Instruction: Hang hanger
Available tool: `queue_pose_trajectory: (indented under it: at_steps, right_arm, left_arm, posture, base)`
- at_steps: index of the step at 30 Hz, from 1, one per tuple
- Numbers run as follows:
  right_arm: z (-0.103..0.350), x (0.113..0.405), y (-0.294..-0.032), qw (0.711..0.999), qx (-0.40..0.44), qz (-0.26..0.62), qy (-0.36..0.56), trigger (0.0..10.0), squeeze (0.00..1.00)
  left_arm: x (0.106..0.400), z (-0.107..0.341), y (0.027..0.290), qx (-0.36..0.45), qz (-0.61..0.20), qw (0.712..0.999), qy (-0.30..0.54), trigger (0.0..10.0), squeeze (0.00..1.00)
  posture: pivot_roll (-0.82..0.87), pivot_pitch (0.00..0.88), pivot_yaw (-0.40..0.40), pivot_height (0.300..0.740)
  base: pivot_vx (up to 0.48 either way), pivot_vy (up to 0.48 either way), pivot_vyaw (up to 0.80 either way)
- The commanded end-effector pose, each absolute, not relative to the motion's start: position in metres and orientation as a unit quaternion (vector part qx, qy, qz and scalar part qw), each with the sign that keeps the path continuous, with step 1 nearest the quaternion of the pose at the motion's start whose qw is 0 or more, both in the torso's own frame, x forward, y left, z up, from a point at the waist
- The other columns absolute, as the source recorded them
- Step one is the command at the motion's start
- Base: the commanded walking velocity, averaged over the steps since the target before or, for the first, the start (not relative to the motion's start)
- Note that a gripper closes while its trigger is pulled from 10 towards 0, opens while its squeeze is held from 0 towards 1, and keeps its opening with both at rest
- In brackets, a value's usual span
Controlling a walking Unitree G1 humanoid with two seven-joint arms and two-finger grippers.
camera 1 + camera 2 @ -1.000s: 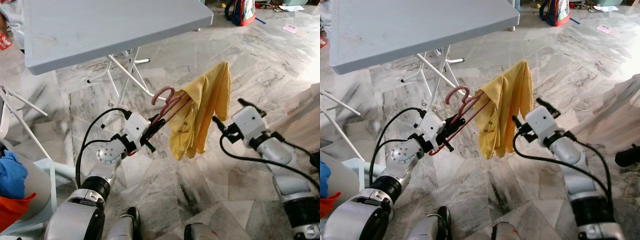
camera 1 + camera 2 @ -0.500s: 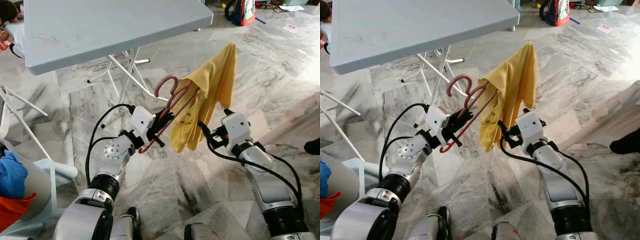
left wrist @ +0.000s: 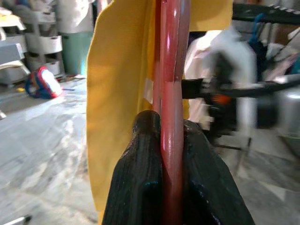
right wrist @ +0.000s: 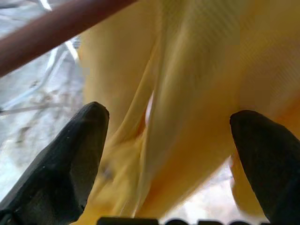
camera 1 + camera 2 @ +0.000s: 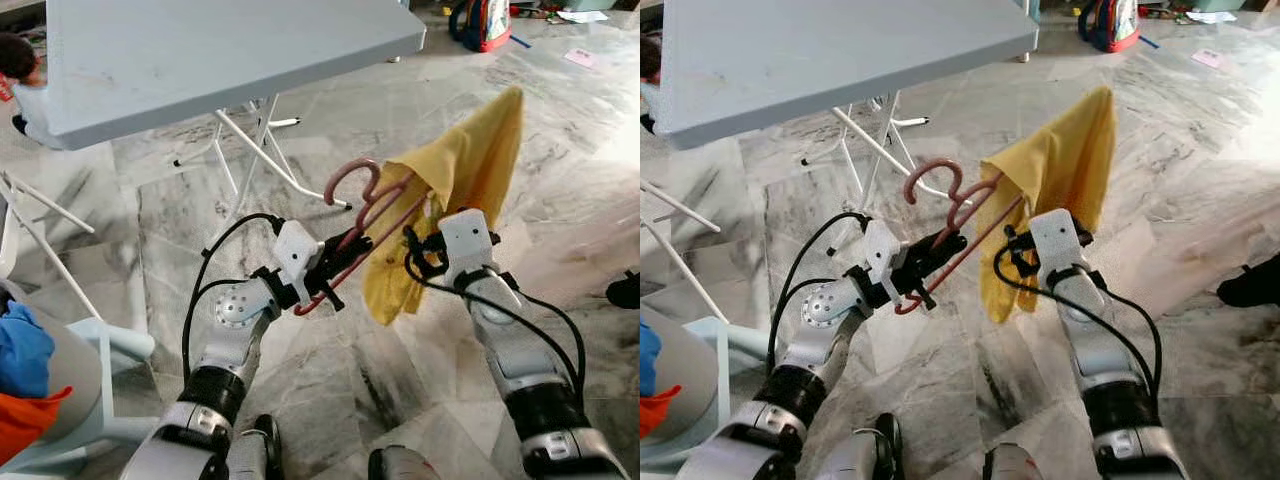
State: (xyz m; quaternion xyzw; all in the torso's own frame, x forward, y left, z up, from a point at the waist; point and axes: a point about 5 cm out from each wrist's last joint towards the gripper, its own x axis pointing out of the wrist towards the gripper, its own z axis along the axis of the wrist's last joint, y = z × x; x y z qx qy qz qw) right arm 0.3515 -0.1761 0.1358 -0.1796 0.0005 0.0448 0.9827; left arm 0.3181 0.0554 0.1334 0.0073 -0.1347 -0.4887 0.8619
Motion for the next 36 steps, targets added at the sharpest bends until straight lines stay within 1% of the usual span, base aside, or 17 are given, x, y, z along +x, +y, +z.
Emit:
queue_pose_trajectory:
  at_steps: [1, 6, 7, 8, 10, 16, 18, 21, 26, 31, 34, 36]
  right_arm:
    - [0.132, 0.353, -0.179, 0.984, -0.176, 0.029, 0.006, 10.0, 0.0]
    - [0.133, 0.359, -0.181, 0.982, -0.191, 0.011, 0.005, 10.0, 0.0]
    - [0.134, 0.361, -0.182, 0.982, -0.19, 0.006, 0.002, 8.4, 0.0]
    - [0.136, 0.363, -0.185, 0.982, -0.19, -0.007, -0.004, 0.0, 0.0]
    - [0.141, 0.365, -0.188, 0.982, -0.19, -0.018, -0.014, 0.0, 0.0]
    - [0.15, 0.364, -0.21, 0.976, -0.203, -0.075, -0.033, 0.0, 0.0]
    - [0.153, 0.361, -0.226, 0.971, -0.207, -0.108, -0.044, 0.0, 0.0]
    - [0.155, 0.359, -0.232, 0.97, -0.209, -0.118, -0.051, 0.0, 0.0]
    - [0.157, 0.357, -0.234, 0.968, -0.212, -0.119, -0.06, 0.0, 0.0]
    - [0.158, 0.356, -0.23, 0.969, -0.21, -0.104, -0.071, 0.0, 0.0]
    - [0.155, 0.354, -0.222, 0.977, -0.185, -0.074, -0.08, 0.0, 0.0]
    - [0.155, 0.352, -0.21, 0.984, -0.152, -0.024, -0.089, 0.0, 0.0]
  left_arm:
    - [0.316, 0.146, 0.054, 0.003, -0.5, 0.851, -0.162, 0.0, 0.0]
    - [0.309, 0.15, 0.052, -0.009, -0.521, 0.838, -0.16, 0.0, 0.0]
    - [0.307, 0.151, 0.051, -0.012, -0.525, 0.836, -0.159, 0.0, 0.0]
    - [0.304, 0.151, 0.052, -0.015, -0.529, 0.834, -0.155, 0.0, 0.0]
    - [0.302, 0.151, 0.053, -0.015, -0.529, 0.834, -0.153, 0.0, 0.0]
    - [0.303, 0.152, 0.058, -0.015, -0.521, 0.84, -0.151, 0.0, 0.0]
    - [0.304, 0.155, 0.059, -0.016, -0.518, 0.842, -0.15, 0.0, 0.0]
    - [0.304, 0.155, 0.059, -0.016, -0.518, 0.843, -0.147, 0.0, 0.0]
    - [0.305, 0.155, 0.058, -0.014, -0.518, 0.843, -0.146, 0.0, 0.0]
    - [0.307, 0.154, 0.057, -0.009, -0.516, 0.845, -0.142, 0.0, 0.0]
    - [0.308, 0.152, 0.057, -0.001, -0.511, 0.849, -0.138, 0.0, 0.0]
    - [0.31, 0.149, 0.059, 0.009, -0.499, 0.857, -0.132, 0.0, 0.0]
  posture:
    - [-0.16, 0.221, 0.038, 0.74]
    - [-0.16, 0.218, 0.037, 0.74]
    - [-0.16, 0.216, 0.037, 0.74]
    - [-0.16, 0.215, 0.037, 0.74]
    - [-0.15, 0.212, 0.036, 0.74]
    - [-0.15, 0.206, 0.032, 0.74]
    - [-0.16, 0.205, 0.031, 0.74]
    - [-0.16, 0.201, 0.033, 0.74]
    - [-0.16, 0.201, 0.033, 0.74]
    - [-0.17, 0.198, 0.034, 0.74]
    - [-0.17, 0.199, 0.033, 0.74]
    - [-0.17, 0.199, 0.035, 0.74]
  base:
    - [0.0, 0.0, 0.0]
    - [0.0, 0.0, 0.0]
    - [0.0, 0.0, 0.0]
    - [0.0, 0.0, 0.0]
    - [0.0, 0.0, 0.0]
    - [0.0, 0.0, 0.0]
    - [0.0, 0.0, 0.0]
    - [0.0, 0.0, 0.0]
    - [0.0, 0.0, 0.0]
    - [0.0, 0.0, 0.0]
    - [0.0, 0.0, 0.0]
    - [0.0, 0.0, 0.0]
